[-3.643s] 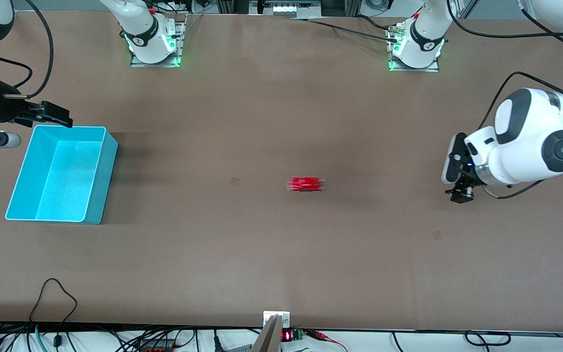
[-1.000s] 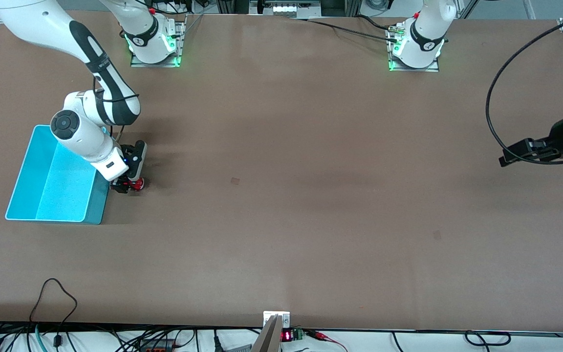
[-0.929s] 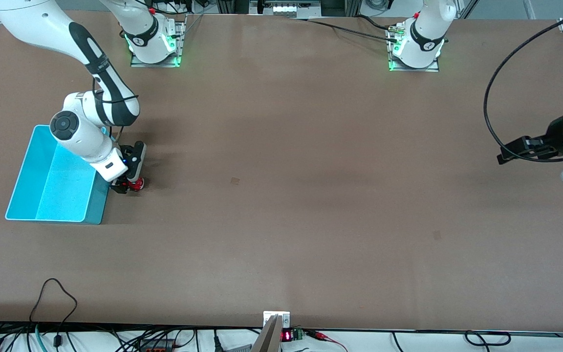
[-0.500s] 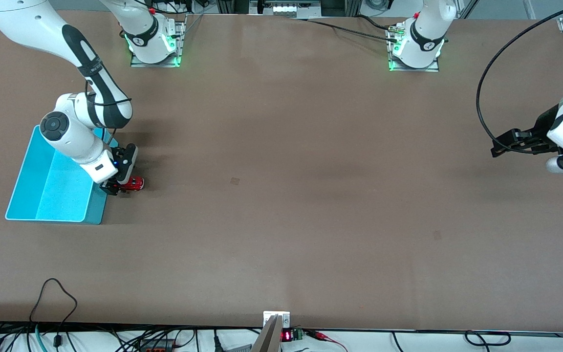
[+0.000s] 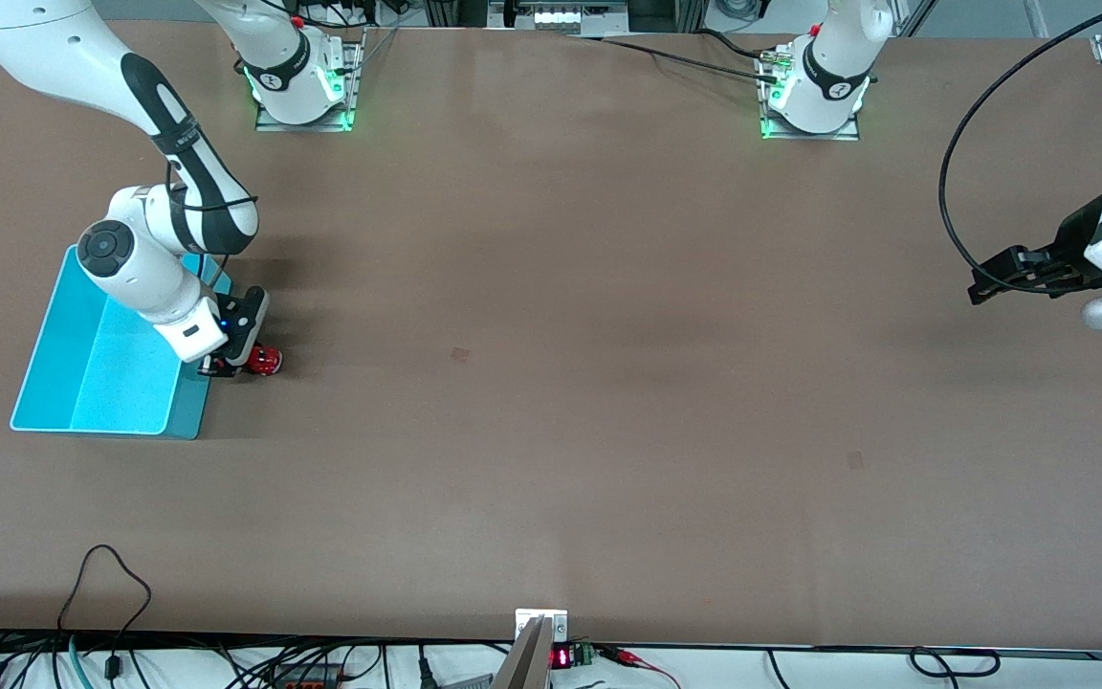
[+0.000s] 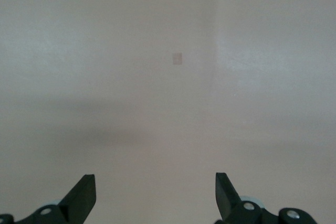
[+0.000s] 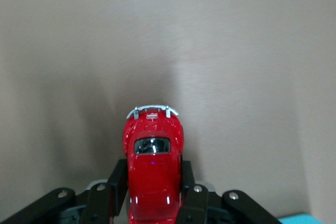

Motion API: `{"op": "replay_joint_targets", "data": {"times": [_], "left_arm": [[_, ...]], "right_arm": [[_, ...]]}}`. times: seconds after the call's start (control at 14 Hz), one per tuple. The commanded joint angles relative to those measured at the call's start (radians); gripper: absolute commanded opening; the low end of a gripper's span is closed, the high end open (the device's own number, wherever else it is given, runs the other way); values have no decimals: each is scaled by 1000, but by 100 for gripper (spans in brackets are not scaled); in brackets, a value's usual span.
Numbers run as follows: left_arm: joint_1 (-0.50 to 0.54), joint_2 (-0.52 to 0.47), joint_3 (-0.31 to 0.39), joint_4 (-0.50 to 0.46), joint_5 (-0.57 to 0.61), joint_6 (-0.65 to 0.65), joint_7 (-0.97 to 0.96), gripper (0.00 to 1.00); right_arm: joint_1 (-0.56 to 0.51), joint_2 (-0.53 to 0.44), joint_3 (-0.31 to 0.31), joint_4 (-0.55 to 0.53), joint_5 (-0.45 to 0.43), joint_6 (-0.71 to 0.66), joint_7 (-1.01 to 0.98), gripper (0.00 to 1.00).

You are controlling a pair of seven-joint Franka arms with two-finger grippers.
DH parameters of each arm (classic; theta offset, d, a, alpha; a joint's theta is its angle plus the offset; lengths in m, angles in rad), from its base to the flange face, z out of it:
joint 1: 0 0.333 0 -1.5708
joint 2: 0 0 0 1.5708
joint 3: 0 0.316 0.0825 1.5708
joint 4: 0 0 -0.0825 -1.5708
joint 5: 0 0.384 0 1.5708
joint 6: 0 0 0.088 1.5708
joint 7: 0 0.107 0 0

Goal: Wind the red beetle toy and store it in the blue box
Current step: 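Lift the red car with the right gripper into the blue box, then open the right gripper and raise it out of the box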

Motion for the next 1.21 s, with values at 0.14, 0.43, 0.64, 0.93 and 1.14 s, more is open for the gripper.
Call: {"op": "replay_joint_targets", "data": {"times": [0.14, 0.43, 0.64, 0.93, 1.14], "left_arm": [[-1, -25, -5, 2, -3, -46, 17, 100], [8, -31, -15, -5, -3, -75, 17, 100], [11, -31, -12, -8, -2, -76, 19, 100], [13, -31, -10, -8, -2, -76, 19, 100], [13, -31, -10, -8, -2, -76, 19, 100]], "right_arm": [[37, -50, 95, 64, 9, -40, 382, 1], [45, -182, 85, 99, 35, -294, 674, 2], [50, -253, -45, 147, 55, -524, 859, 2], [56, -256, -245, 187, 94, -546, 858, 2], [68, -200, -315, 187, 91, -531, 975, 2]]}}
